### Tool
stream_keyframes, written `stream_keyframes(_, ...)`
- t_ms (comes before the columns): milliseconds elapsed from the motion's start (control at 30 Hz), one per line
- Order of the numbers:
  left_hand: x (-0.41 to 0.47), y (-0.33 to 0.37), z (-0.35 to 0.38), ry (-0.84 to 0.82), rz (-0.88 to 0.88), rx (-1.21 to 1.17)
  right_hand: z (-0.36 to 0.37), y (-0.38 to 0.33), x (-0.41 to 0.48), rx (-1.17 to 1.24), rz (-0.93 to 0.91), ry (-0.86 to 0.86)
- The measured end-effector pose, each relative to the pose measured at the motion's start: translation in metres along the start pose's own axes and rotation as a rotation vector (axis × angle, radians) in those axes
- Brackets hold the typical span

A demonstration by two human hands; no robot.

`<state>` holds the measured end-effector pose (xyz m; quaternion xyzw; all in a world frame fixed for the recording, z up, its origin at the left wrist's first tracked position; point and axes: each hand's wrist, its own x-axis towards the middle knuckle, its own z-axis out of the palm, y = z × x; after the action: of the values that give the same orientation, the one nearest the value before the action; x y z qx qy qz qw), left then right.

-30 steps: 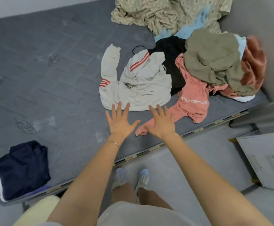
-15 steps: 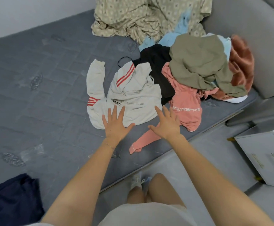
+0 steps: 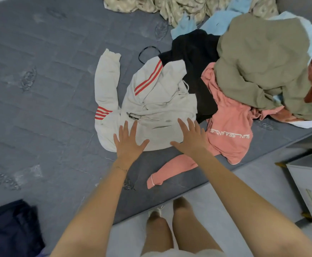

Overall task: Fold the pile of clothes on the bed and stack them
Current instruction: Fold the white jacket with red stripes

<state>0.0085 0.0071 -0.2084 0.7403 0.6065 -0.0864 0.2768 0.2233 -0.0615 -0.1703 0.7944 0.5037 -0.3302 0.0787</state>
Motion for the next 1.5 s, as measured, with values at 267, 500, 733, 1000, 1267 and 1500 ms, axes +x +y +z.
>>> stream_keyframes(267, 0.085, -0.007, 0.026, -0.023, -0.082, -0.070, 0.015, 0.010, 0.103, -0.014, -0.035, -0.051)
stream_keyframes(500, 0.140, -0.039, 0.069, 0.017, -0.067, -0.080, 0.057, 0.021, 0.181, 0.026, -0.045, -0.018)
stream_keyframes(733, 0.169, -0.061, 0.083, 0.187, -0.055, -0.011, 0.094, 0.011, 0.216, 0.028, -0.098, 0.160)
stream_keyframes(1000, 0.182, -0.064, 0.060, 0.180, 0.082, 0.099, 0.090, -0.011, 0.201, 0.186, -0.240, 0.084)
stream_keyframes(1267, 0.142, -0.047, -0.003, 0.101, 0.217, -0.046, 0.031, -0.032, 0.155, 0.480, -0.130, 0.150)
stream_keyframes(1500, 0.055, -0.017, -0.072, 0.166, 0.207, -0.209, -0.030, -0.073, 0.084, 0.804, -0.154, 0.218)
